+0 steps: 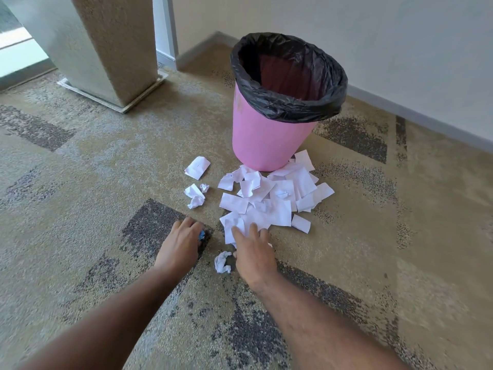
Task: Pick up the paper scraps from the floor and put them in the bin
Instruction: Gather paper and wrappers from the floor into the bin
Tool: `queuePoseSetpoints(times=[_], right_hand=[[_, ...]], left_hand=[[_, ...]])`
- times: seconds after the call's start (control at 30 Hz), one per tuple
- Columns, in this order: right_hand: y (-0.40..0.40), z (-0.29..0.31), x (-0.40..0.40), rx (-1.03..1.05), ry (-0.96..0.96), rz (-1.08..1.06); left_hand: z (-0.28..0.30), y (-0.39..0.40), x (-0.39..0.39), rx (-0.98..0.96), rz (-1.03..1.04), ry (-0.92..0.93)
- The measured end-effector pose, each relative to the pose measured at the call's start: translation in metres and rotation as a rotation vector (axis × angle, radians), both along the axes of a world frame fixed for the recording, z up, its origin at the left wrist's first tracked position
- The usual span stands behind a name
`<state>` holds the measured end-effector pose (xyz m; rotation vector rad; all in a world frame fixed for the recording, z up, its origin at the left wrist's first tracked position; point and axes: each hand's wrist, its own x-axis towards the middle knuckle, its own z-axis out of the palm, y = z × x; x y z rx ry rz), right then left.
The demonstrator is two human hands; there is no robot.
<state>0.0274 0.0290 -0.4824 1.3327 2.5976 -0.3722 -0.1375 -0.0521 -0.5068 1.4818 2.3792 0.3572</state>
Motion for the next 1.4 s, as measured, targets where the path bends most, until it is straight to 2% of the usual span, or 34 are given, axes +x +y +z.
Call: queuePoseSetpoints(times=[0.3,0.63,0.83,1.03,1.17,1.27,1.4], right_hand=[[-0.01,0.014,0.023,0.067,0.069,0.124],[0.012,0.047,0.033,0.099,0.128,0.133],[0.038,0.096,0.027,0.164,0.385,0.076],[0.082,0.168,0.02,0.291,0.765,-0.018],[0.121,0.215,0.012,0.47,0.874,0.018],[0.15,0.238,0.002,0.461,0.905,-0.031],[0.18,0.25,-0.011,0.46,0.89,-0.093]], left_hand=[[0.004,-0.004,0.001,0.002,-0.032,-0.055],[0.049,0.013,0.01,0.201,-0.044,-0.117],[0.114,0.052,0.014,0.39,0.027,-0.115],[0.188,0.105,0.015,0.648,0.07,-0.264],[0.231,0.147,0.009,0.736,0.15,-0.262],[0.256,0.178,0.002,0.751,0.17,-0.236],[0.272,0.215,-0.002,0.74,0.264,-0.315]])
